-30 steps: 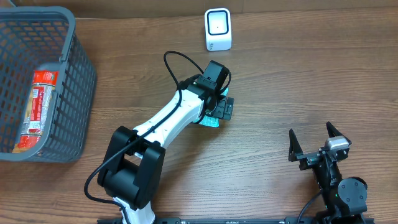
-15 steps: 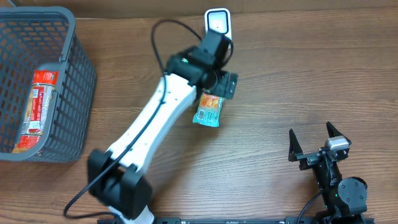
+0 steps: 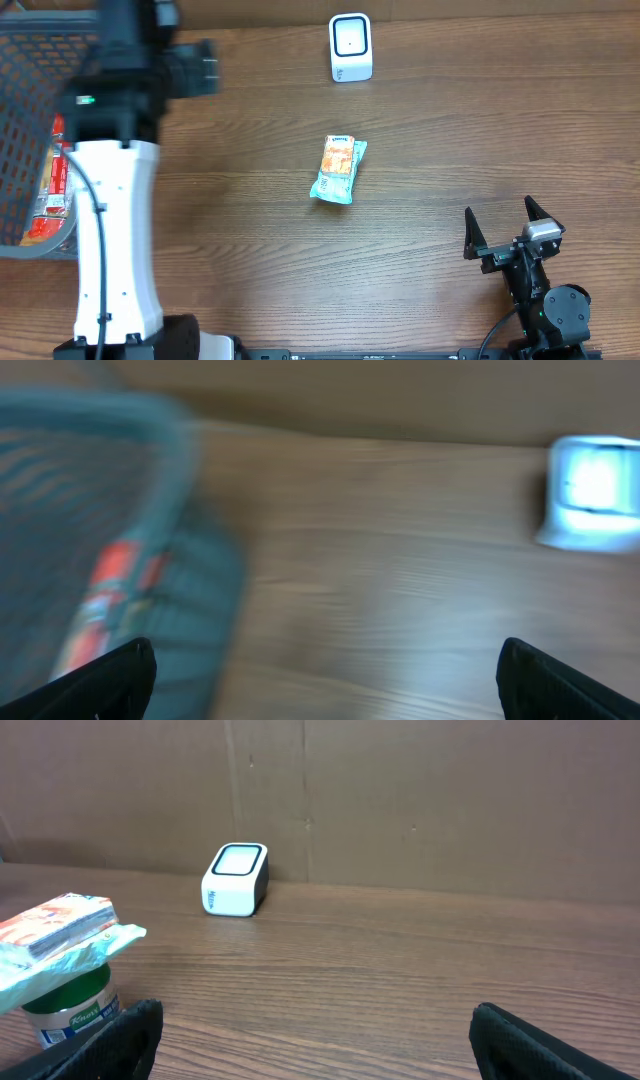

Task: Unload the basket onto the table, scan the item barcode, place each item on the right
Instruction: 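Move the left gripper back into the grey basket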

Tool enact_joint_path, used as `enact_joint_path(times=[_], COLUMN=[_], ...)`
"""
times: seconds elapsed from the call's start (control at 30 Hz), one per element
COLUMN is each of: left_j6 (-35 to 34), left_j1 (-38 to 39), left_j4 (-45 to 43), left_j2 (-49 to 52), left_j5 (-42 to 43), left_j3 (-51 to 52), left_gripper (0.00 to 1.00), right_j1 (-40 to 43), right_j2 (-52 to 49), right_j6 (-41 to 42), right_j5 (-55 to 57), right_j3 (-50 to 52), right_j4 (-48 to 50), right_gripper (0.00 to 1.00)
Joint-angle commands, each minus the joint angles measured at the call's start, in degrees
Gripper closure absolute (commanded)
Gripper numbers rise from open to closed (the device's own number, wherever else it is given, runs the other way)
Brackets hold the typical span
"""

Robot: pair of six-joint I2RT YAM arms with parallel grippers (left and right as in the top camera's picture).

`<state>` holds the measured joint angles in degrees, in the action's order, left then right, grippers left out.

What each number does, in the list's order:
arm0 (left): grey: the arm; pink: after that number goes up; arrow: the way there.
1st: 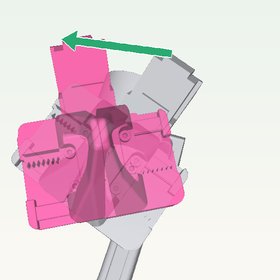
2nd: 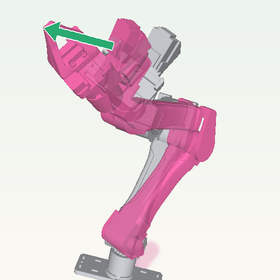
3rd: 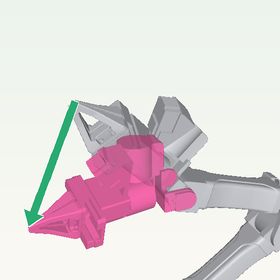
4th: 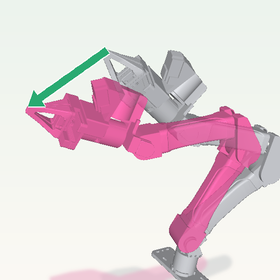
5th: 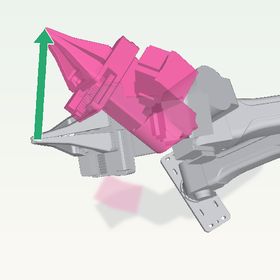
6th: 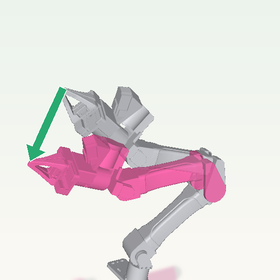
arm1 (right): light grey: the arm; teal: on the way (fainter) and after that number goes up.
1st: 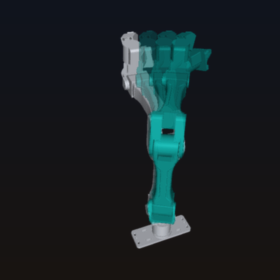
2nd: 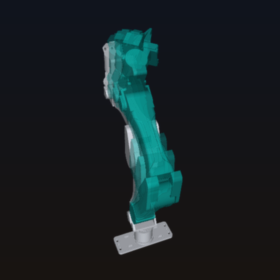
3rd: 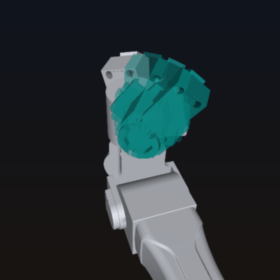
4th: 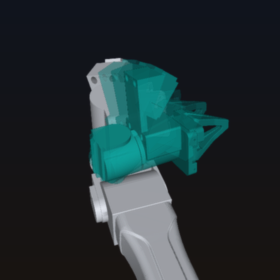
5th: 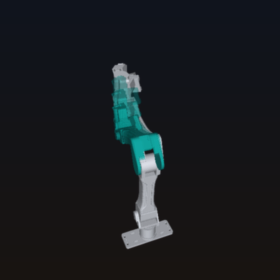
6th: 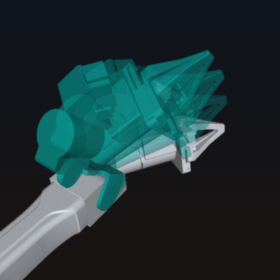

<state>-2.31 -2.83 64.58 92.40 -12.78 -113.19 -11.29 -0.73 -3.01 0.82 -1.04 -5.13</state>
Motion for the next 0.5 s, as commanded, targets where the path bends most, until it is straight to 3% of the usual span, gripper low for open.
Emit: enact_joint_path(times=[0.0,0.27,0.47], left_j6=[3.7,7.3,17.4], left_j1=[-10.2,-30.1,-38.6], left_j4=[-0.8,-3.7,-5.5], left_j2=[0.2,0.4,3.9], left_j5=[-1.4,4.0,12.2], left_j3=[-0.7,-0.6,-0.5], left_gripper=[0.0,0.0,0.0], right_j1=[0.2,0.2,0.2], right_j2=[0.6,0.6,0.6], right_j6=[-0.1,-0.1,-0.1], right_j5=[-0.1,-0.1,-0.1], right_j3=[0.6,0.6,0.6], right_j4=[0.3,0.3,0.3], right_gripper=[0.0,0.0,0.0])
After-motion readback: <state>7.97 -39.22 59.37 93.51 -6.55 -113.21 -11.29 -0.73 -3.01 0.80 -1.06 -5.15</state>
